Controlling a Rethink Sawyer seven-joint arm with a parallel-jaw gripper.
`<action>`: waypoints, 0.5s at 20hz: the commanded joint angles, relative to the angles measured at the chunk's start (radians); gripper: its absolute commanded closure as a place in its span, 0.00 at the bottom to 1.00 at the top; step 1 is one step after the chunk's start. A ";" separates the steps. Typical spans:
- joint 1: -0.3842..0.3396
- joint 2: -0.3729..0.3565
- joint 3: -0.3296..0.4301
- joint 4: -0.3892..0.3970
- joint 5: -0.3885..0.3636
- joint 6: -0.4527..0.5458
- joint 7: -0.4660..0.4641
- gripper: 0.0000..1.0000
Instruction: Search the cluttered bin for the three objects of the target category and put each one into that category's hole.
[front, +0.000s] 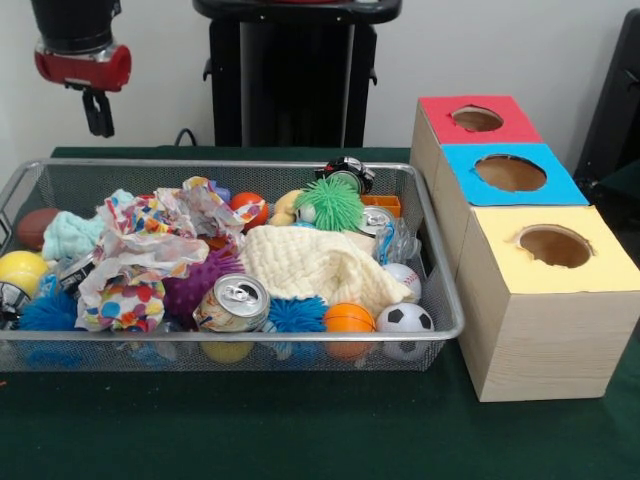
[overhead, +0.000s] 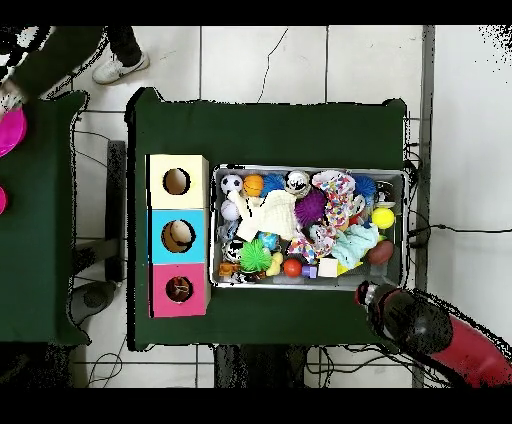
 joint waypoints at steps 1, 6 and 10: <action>0.147 -0.088 -0.044 0.056 0.129 0.055 0.298 1.00; 0.197 -0.067 -0.058 0.093 0.185 -0.007 0.296 1.00; 0.229 -0.008 -0.071 0.139 0.242 -0.110 0.340 1.00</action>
